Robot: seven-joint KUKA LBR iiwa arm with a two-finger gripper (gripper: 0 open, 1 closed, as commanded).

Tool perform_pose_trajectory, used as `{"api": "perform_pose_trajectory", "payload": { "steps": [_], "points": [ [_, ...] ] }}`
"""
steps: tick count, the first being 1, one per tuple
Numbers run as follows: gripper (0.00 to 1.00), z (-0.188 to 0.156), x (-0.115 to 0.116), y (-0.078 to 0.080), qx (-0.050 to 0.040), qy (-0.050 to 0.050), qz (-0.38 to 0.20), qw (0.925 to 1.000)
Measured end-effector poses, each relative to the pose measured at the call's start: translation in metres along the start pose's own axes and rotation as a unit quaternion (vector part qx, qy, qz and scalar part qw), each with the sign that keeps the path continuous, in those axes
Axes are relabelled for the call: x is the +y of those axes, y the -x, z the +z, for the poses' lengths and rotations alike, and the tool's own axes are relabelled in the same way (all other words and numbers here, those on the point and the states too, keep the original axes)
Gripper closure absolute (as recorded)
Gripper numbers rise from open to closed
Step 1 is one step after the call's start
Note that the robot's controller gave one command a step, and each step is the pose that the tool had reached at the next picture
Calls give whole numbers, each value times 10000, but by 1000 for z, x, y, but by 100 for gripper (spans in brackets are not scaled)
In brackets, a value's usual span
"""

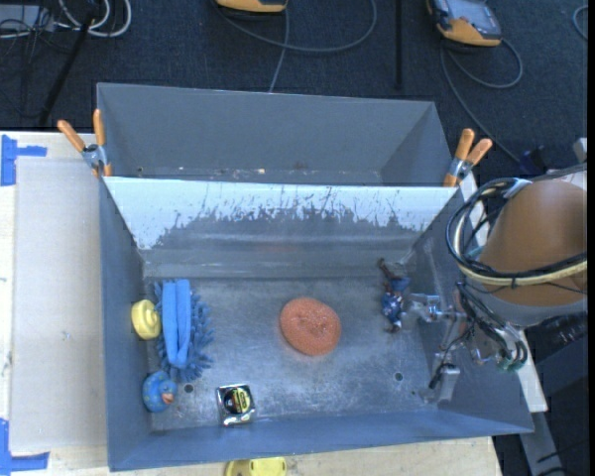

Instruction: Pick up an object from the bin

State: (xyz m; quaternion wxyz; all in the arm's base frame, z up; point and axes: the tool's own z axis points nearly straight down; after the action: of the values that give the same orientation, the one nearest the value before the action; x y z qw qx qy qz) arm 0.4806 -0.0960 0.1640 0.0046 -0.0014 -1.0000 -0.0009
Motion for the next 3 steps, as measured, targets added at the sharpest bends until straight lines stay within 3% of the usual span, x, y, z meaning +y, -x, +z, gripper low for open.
{"api": "perform_pose_trajectory", "payload": {
  "steps": [1, 2, 3],
  "points": [
    [0, -4, 0, 2, -39, -6, -20, 10000],
    [0, 65, 46, 6, -69, -14, -272, 9996],
    [0, 90, 44, 7, -55, 4, 129, 9999]
  ]
}}
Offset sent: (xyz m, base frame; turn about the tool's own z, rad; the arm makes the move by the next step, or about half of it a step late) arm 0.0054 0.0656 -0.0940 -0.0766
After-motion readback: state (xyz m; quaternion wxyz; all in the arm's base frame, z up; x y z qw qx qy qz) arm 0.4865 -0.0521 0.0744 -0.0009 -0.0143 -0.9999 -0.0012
